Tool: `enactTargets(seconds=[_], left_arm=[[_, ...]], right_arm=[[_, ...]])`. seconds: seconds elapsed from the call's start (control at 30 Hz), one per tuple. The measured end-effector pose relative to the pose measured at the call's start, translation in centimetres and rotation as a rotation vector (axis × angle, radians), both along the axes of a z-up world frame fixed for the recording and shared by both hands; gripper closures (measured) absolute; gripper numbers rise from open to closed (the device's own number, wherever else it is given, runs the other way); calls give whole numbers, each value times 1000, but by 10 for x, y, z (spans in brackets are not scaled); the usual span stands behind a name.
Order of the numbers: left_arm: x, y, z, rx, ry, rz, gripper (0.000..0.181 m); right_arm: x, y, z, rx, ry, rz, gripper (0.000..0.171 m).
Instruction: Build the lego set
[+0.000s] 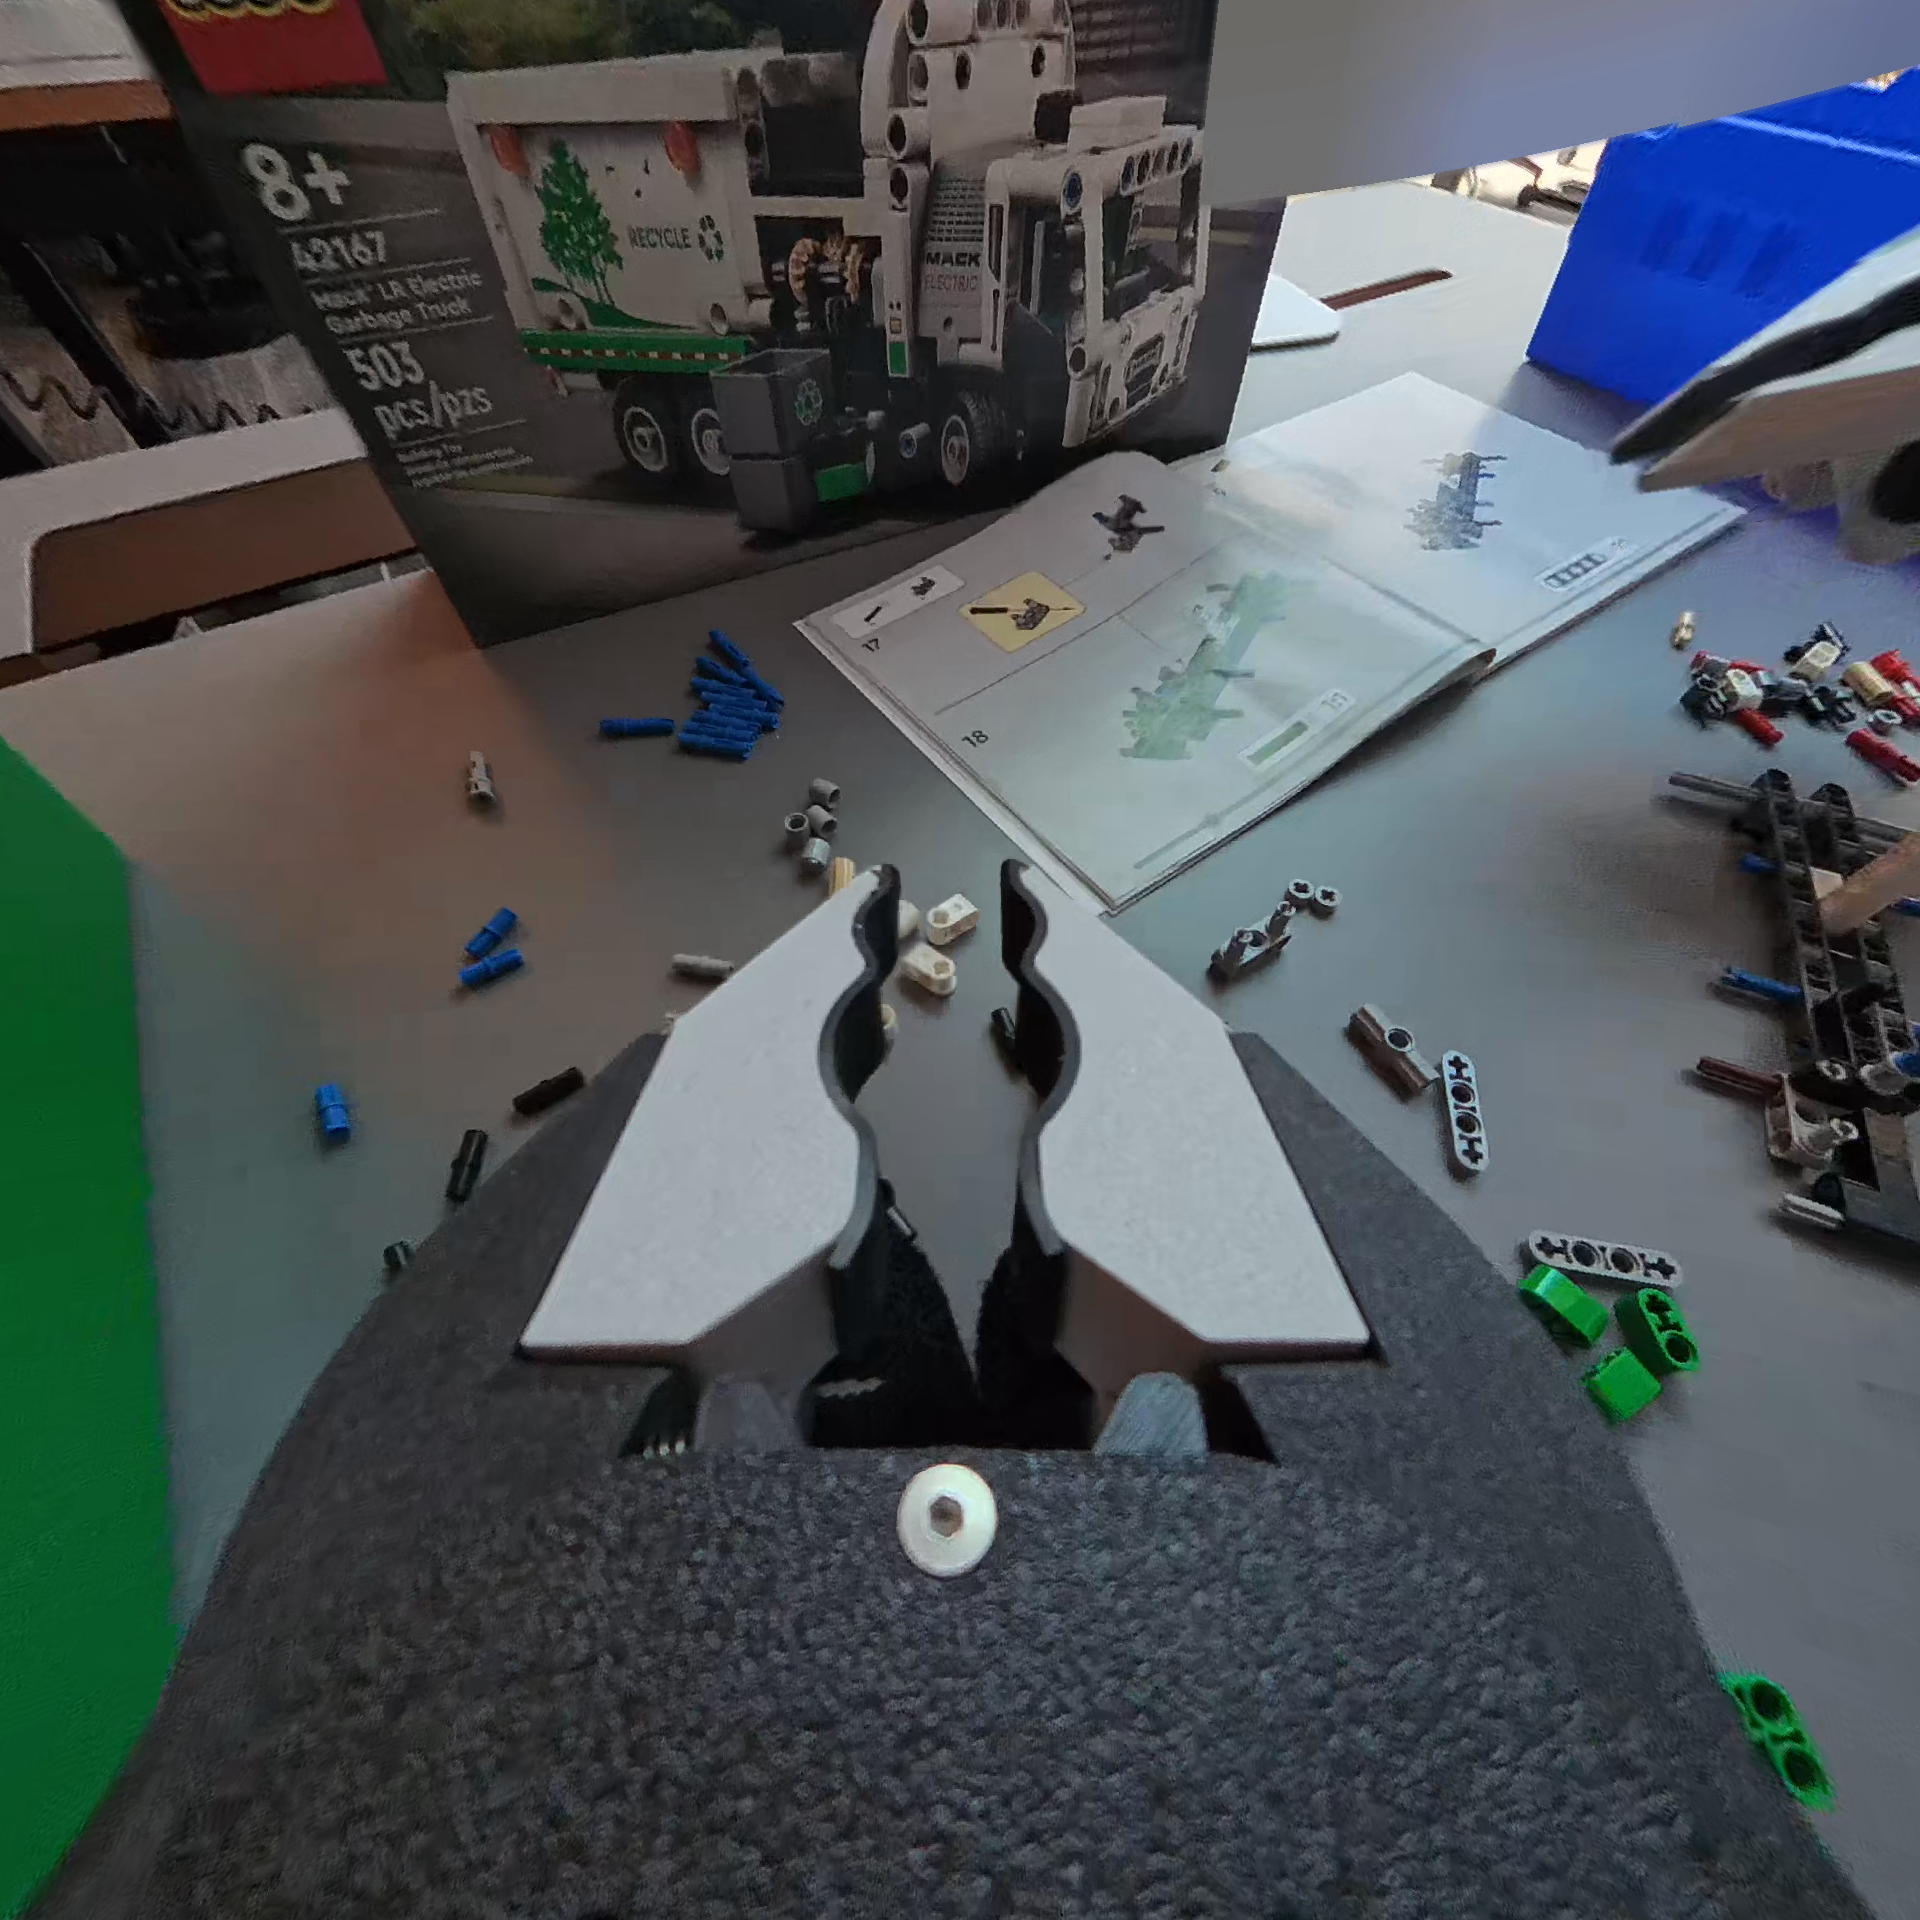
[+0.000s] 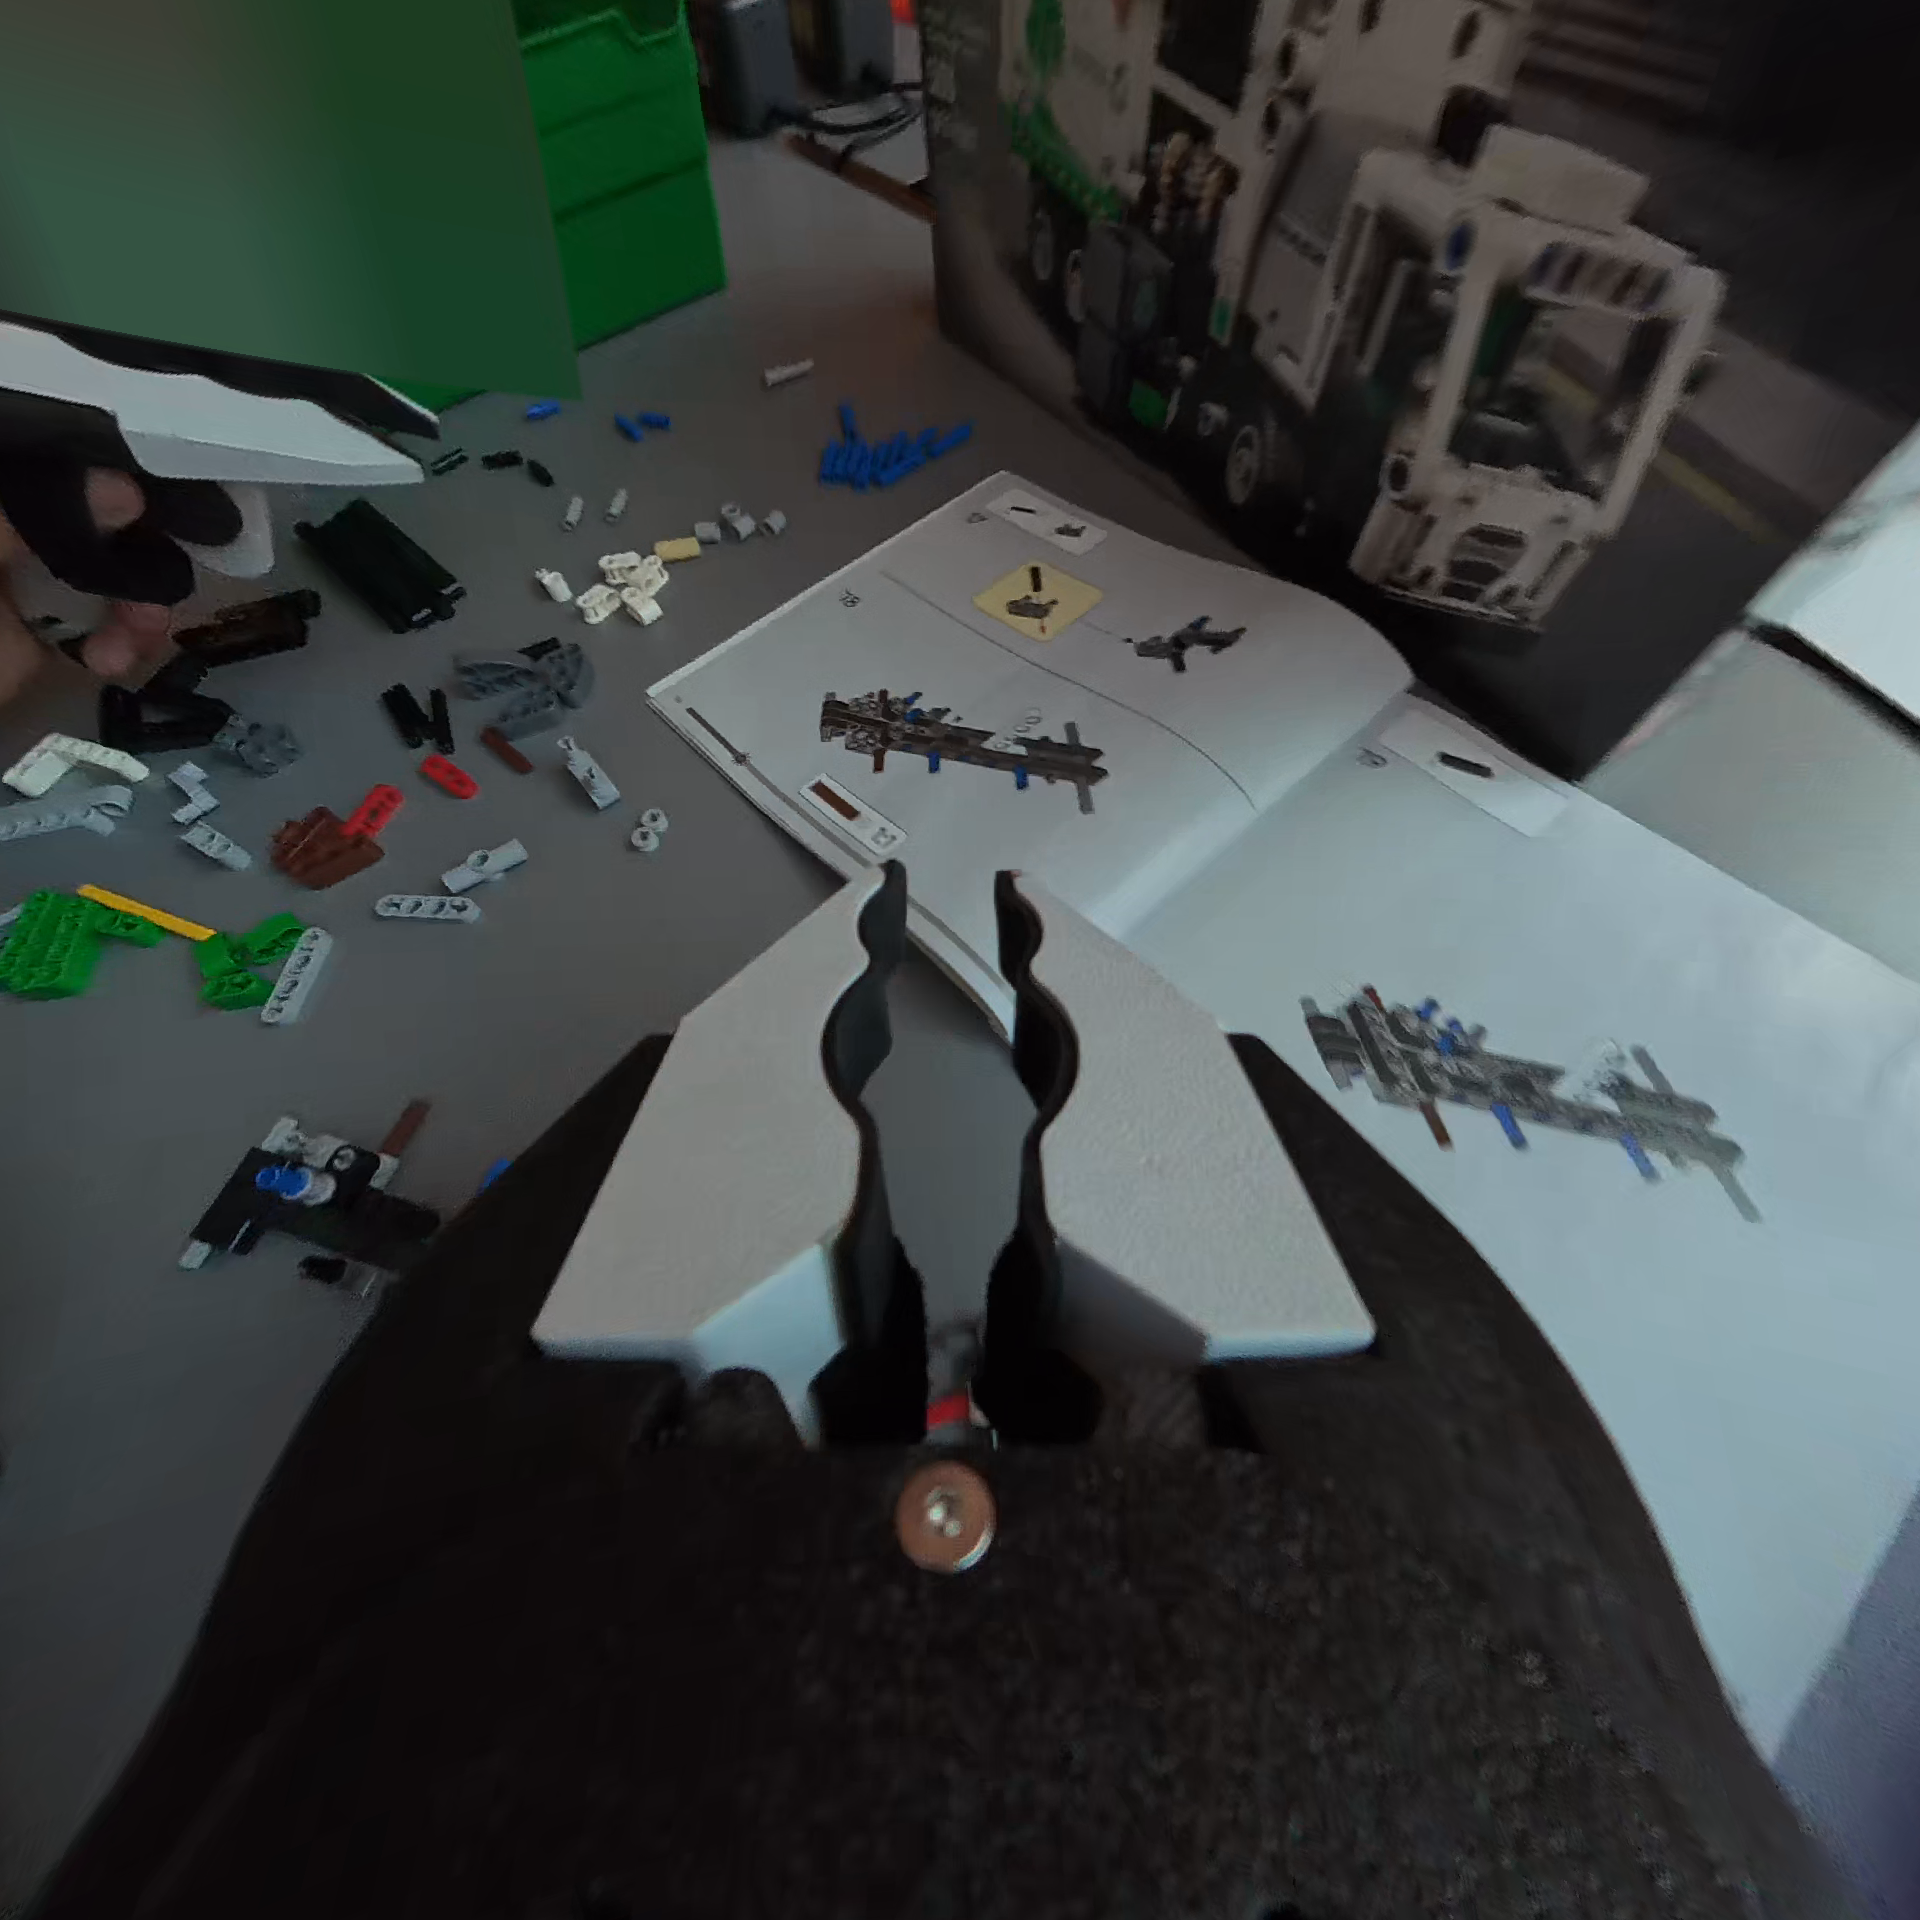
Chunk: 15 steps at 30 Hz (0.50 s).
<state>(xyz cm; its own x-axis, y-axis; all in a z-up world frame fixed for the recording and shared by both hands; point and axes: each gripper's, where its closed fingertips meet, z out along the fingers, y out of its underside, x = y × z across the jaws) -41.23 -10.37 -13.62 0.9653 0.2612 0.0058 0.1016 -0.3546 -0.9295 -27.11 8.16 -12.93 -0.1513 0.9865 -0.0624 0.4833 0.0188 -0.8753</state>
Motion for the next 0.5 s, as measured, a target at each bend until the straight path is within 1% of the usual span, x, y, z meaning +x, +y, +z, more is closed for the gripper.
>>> enactTargets(seconds=[0.07, 0.13, 0.17, 0.27, 0.33, 0.37, 0.47, 0.5], left_arm=[[-2, -6, 7, 30, -27, 19, 165], [-6, -17, 13, 6, -44, 44, 163], [-12, -26, 14, -26, -24, 85, 163], [-22, -56, 9, -195, -9, 175, 163], [-18, -69, 9, -242, 3, 177, 161], [-15, -76, 10, -255, 10, 176, 164], [-1, -87, 27, -214, 96, 158, 170], [4, -88, 33, -194, 129, 147, 166]], right_arm=[[25, 14, 3, -24, 36, -62, 153], [47, 17, 1, -39, 80, -108, 155], [56, 16, -1, -45, 96, -121, 155], [76, 9, -2, -36, 140, -149, 155], [84, 6, 0, -9, 189, -169, 158], [88, 4, 0, 1, 211, -168, 159], [93, -3, 2, 34, 277, -166, 158], [94, -4, 4, 51, 294, -172, 159]])
